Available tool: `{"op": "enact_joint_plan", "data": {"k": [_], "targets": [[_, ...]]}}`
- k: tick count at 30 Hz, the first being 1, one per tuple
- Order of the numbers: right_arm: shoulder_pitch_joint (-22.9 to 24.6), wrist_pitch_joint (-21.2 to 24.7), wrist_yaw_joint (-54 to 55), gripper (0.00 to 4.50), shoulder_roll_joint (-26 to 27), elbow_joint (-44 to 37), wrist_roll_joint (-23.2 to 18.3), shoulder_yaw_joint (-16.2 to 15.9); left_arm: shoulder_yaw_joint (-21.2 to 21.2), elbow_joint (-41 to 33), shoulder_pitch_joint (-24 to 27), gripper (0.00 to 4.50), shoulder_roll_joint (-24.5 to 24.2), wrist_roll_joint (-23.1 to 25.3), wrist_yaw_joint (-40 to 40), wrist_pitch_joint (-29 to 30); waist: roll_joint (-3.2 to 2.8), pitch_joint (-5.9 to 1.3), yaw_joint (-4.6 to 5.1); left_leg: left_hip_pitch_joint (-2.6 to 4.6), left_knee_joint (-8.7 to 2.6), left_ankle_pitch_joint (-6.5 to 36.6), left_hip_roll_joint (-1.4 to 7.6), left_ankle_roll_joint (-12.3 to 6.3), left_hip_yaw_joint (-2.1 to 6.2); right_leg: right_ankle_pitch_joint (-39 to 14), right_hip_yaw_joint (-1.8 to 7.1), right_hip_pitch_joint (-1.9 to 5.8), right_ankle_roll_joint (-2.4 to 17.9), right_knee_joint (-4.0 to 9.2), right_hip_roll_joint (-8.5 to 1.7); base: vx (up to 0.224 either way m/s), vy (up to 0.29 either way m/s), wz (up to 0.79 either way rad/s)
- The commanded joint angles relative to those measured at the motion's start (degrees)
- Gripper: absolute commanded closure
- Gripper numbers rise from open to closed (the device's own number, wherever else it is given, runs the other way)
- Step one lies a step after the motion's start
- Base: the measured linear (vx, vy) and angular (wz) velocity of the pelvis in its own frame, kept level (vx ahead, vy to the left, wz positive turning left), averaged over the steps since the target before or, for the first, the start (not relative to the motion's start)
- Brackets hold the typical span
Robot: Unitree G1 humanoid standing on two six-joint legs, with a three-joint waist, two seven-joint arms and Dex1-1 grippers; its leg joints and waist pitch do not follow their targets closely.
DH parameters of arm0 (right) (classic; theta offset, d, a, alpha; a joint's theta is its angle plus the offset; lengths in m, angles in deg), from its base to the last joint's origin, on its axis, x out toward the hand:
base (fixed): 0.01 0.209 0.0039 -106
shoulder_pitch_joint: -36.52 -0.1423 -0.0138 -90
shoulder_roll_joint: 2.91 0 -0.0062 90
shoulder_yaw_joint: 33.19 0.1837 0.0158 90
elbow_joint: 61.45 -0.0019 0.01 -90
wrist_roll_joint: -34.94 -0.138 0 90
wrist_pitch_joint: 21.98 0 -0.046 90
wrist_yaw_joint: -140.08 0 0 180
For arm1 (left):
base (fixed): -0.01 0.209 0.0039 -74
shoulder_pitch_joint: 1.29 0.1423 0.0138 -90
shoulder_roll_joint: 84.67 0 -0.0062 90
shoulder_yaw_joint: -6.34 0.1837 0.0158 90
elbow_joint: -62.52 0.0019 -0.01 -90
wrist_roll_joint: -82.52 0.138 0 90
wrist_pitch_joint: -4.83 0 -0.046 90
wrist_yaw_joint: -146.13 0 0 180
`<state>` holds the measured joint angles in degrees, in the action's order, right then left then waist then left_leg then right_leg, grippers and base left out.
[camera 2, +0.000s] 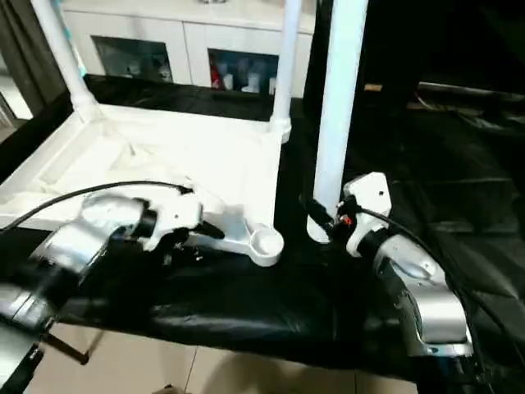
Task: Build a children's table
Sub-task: Insert table leg to table base
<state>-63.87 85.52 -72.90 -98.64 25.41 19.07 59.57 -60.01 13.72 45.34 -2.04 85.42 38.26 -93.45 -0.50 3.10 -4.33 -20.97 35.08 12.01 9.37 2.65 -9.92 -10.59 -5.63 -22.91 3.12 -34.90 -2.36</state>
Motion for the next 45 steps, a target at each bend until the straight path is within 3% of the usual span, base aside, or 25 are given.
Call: {"op": "enact_joint_plan", "data": {"k": [1, 2, 3, 4, 6, 7, 9, 10, 11, 13, 14, 15, 16, 23, 27, 30, 32, 33, 35, 36, 38, 39, 41, 42, 45], "targets": [[0.6, 0.6, -0.5, 2.61, -0.7, -1.8, -0.2, -0.3, 0.6, 3.3, -2.3, 2.88, 0.5, 1.3, 1.0, -2.4, -0.92, -4.12, -0.27, 0.50, -3.74, 5.5, 3.94, -3.68, 1.78, -9.5, 4.26, 4.19, 7.3, 4.70, -7.02, 0.000, 0.000, 0.00], [1.0, 0.7, -0.4, 2.61, -0.8, -2.1, -0.2, -0.3, 0.7, 4.8, -3.1, 2.96, 0.9, 1.7, 0.8, -3.0, -0.35, -4.04, -0.30, 0.31, -3.72, 5.3, 3.79, -3.97, 1.67, -9.6, 4.22, 4.24, 7.0, 4.88, -6.86, 0.000, 0.000, 0.00], [1.0, 0.7, -0.4, 2.61, -0.8, -2.1, -0.2, -0.3, 0.8, 5.2, -3.3, 2.99, 0.9, 1.8, 0.8, -3.1, -0.32, -4.06, -0.40, 0.28, -3.73, 5.2, 3.79, -3.97, 1.67, -9.8, 4.23, 4.34, 7.0, 4.82, -6.94, 0.000, 0.000, 0.00], [1.4, 0.7, -0.4, 2.61, -0.9, -2.5, -0.2, -0.2, 1.0, 6.8, -4.1, 2.99, 1.3, 2.2, 0.6, -4.1, -0.83, -4.06, -0.40, 0.14, -3.63, 4.8, 3.72, -4.32, 1.65, -10.4, 4.12, 4.23, 6.8, 5.10, -6.87, 0.000, 0.000, 0.00], [2.3, 1.0, -0.4, 2.61, -1.2, -3.5, -0.1, -0.2, 1.2, 11.8, -6.2, 3.32, 2.2, 3.3, 0.2, -6.3, -0.64, -4.16, -0.58, 0.10, -3.48, 4.4, 3.43, -4.68, 1.59, -11.1, 4.03, 4.33, 6.0, 5.12, -6.68, 0.000, 0.000, 0.00], [2.7, 1.1, -0.4, 2.61, -1.3, -3.9, -0.1, -0.2, 1.3, 13.4, -6.8, 3.35, 2.5, 3.6, 0.1, -6.9, -1.68, -4.19, -0.68, 0.12, -3.45, 4.2, 3.46, -4.70, 1.75, -11.1, 4.00, 4.27, 5.9, 5.04, -6.70, 0.000, 0.000, 0.00], [3.4, 1.3, -0.3, 2.61, -1.5, -4.8, -0.1, 0.0, 1.6, 16.6, -8.1, 3.45, 3.1, 4.6, -0.3, -8.7, -1.14, -4.34, -0.59, 0.11, -3.45, 4.2, 3.63, -5.29, 1.76, -9.7, 3.95, 4.35, 5.7, 5.02, -6.61, 0.000, 0.000, 0.00], [3.7, 1.5, -0.2, 2.61, -1.6, -5.2, -0.1, 0.0, 1.6, 17.6, -8.4, 3.45, 3.4, 4.7, 0.1, -9.0, -1.89, -4.42, -0.73, 0.11, -3.33, 3.9, 3.51, -5.50, 1.75, -9.7, 3.90, 4.32, 5.9, 4.96, -6.70, 0.000, 0.000, 0.00], [3.9, 1.5, -0.2, 2.61, -1.6, -5.4, -0.1, 0.0, 1.5, 18.2, -8.7, 3.60, 3.6, 4.8, 0.3, -9.1, -1.51, -4.39, -0.70, 0.02, -3.30, 4.1, 3.42, -5.64, 1.67, -10.1, 3.86, 4.39, 5.9, 5.15, -6.64, 0.000, 0.000, 0.00], [4.2, 1.6, -0.1, 2.61, -1.7, -5.8, -0.1, 0.0, 1.6, 19.3, -9.0, 3.73, 3.8, 5.1, 0.2, -9.7, -1.56, -4.39, -0.75, -0.07, -3.32, 3.8, 3.38, -5.83, 1.66, -10.4, 3.77, 4.41, 5.8, 5.14, -6.56, 0.000, 0.000, 0.00], [4.8, 1.8, 0.2, 2.61, -1.8, -6.5, -0.2, -0.1, 1.8, 21.7, -9.9, 3.78, 4.3, 6.0, -0.4, -10.7, -2.17, -4.33, -0.71, 0.06, -3.31, 4.2, 3.47, -5.96, 1.65, -11.8, 3.68, 4.16, 5.3, 5.54, -6.51, 0.000, 0.000, 0.00], [4.8, 1.8, 0.2, 2.61, -1.8, -6.5, -0.2, -0.1, 1.8, 21.7, -9.9, 3.87, 4.3, 6.0, -0.4, -10.7, -1.94, -4.38, -0.69, 0.02, -3.38, 4.3, 3.61, -5.85, 1.80, -10.9, 3.71, 4.35, 5.5, 5.22, -6.49, 0.000, 0.000, 0.00], [4.9, 1.8, 0.2, 2.61, -1.9, -6.6, -0.3, 0.0, 1.8, 22.3, -10.2, 3.97, 4.4, 6.2, -0.6, -10.9, -2.24, -4.37, -0.69, -0.03, -3.39, 4.2, 3.61, -5.90, 1.84, -10.4, 3.68, 4.34, 5.6, 5.13, -6.48, 0.000, 0.000, 0.00], [4.9, 2.7, 0.4, 2.61, -1.5, -7.4, -1.2, 0.1, -0.1, 25.7, -11.7, 4.36, 5.4, 5.2, 1.7, -11.3, -2.08, -4.50, -0.72, -0.08, -3.28, 3.4, 3.52, -6.46, 1.80, -9.4, 3.63, 4.45, 5.9, 5.13, -6.58, 0.000, 0.000, 0.00], [1.8, 7.0, -0.2, 2.61, 1.0, -7.3, -7.6, 1.9, 0.6, 26.5, -10.7, 4.50, 4.9, 6.8, 1.8, -10.3, -1.86, -4.59, -0.72, -0.16, -3.33, 2.9, 3.67, -7.21, 1.85, -8.0, 3.62, 4.58, 7.0, 4.85, -6.74, 0.000, 0.000, 0.00], [-0.9, 11.1, -2.6, 2.62, 1.5, -6.6, -12.5, 2.4, 0.1, 26.4, -9.7, 4.50, 5.6, 7.1, -2.4, -7.4, -2.22, -4.53, -0.80, 0.09, -3.32, 3.3, 3.86, -6.86, 1.77, -8.9, 3.69, 4.35, 7.3, 4.91, -6.79, 0.000, 0.000, 0.00], [-2.8, 13.3, -4.2, 2.62, 1.1, -4.7, -12.7, 1.3, -0.9, 26.1, -9.0, 4.50, 6.8, 6.2, -3.8, -3.5, -0.96, -4.17, -0.81, 0.01, -3.43, 3.7, 3.69, -6.79, 1.49, -12.6, 3.58, 4.42, 7.0, 5.27, -6.91, 0.000, 0.000, 0.00], [-2.8, 13.3, -4.2, 2.62, 1.1, -4.7, -12.7, 1.3, -0.9, 26.1, -9.0, 4.50, 6.8, 6.2, -3.8, -3.5, -1.48, -3.92, -1.05, 0.23, -3.45, 4.0, 3.63, -6.33, 1.51, -16.0, 3.54, 4.21, 6.4, 5.65, -7.07, 0.000, 0.000, 0.00], [-3.4, 13.7, -4.6, 2.62, 1.0, -4.0, -12.4, 0.9, -1.3, 26.2, -8.9, 4.50, 7.1, 5.9, -3.9, -2.4, -1.50, -3.95, -1.09, 0.41, -3.53, 4.4, 3.68, -5.94, 1.47, -18.0, 3.64, 4.15, 5.6, 5.91, -7.07, 0.000, 0.000, 0.00], [-4.6, 13.8, -5.1, 2.62, 0.7, -1.7, -10.6, -0.6, -2.0, 24.9, -7.9, 4.50, 7.9, 5.0, -3.5, -1.6, 0.00, -3.88, -0.89, 0.26, -3.74, 4.4, 3.71, -5.85, 1.43, -18.8, 3.62, 4.29, 4.9, 6.03, -6.96, 0.000, 0.000, 0.00], [-6.0, 13.5, -5.6, 2.62, 0.3, 1.0, -8.6, -2.3, -2.5, 23.2, -6.6, 4.50, 8.6, 4.4, -3.4, -1.1, -0.67, -3.76, -0.92, 0.52, -3.69, 4.7, 3.48, -5.38, 1.42, -21.6, 3.53, 4.14, 4.6, 6.26, -7.37, 0.000, 0.000, 0.00], [-6.5, 13.3, -5.6, 2.62, 0.3, 2.0, -8.1, -2.8, -2.6, 22.7, -6.3, 4.50, 8.8, 4.3, -3.5, -0.9, -0.07, -3.84, -0.91, 0.53, -3.69, 4.7, 3.51, -5.41, 1.32, -22.0, 3.63, 4.14, 4.3, 6.36, -7.37, 0.000, 0.000, 0.00], [-6.5, 13.3, -5.6, 2.62, 0.3, 2.0, -8.1, -2.8, -2.6, 22.7, -6.3, 4.50, 8.8, 4.3, -3.5, -0.9, -0.38, -3.93, -1.06, 0.62, -3.75, 4.3, 3.68, -5.21, 1.40, -21.0, 3.71, 3.93, 4.3, 6.12, -7.23, 0.000, 0.000, 0.00], [-8.7, 11.5, -5.7, 2.62, 0.7, 6.1, -6.4, -4.5, -2.2, 20.1, -4.5, 4.50, 9.1, 4.6, -4.8, -0.6, 0.25, -3.98, -0.89, 0.35, -3.92, 3.6, 4.02, -5.55, 1.58, -18.0, 3.74, 4.09, 5.1, 5.49, -7.43, 0.000, 0.000, 0.00], [-10.2, 10.4, -5.6, 2.62, 1.3, 8.8, -5.5, -5.1, -2.0, 17.9, -3.3, 4.50, 8.9, 5.0, -5.5, -0.2, -0.02, -4.04, -1.04, 0.65, -3.84, 3.6, 4.10, -5.27, 1.49, -17.2, 3.87, 3.84, 5.9, 5.35, -7.59, 0.000, 0.000, 0.00]]}}
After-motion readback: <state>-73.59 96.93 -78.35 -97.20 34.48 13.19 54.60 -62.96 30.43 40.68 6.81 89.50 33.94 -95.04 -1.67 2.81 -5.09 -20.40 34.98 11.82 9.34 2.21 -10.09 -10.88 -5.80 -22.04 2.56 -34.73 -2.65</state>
